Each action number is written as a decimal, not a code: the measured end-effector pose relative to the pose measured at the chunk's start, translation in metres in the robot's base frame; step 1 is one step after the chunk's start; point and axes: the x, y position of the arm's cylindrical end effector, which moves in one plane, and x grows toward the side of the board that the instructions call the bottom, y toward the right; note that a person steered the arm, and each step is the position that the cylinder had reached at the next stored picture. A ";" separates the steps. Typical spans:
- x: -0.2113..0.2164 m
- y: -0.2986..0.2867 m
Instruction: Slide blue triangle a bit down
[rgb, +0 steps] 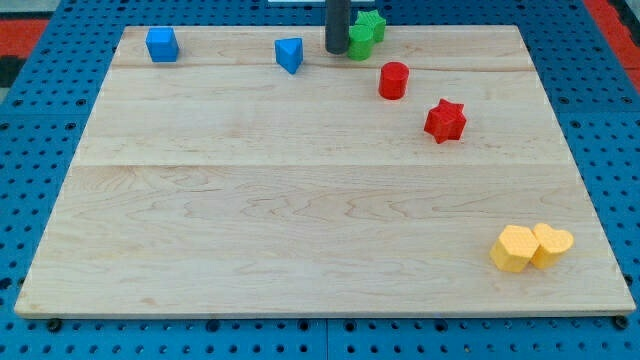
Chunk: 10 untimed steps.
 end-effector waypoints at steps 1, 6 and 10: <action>-0.002 -0.005; -0.008 -0.060; -0.032 -0.063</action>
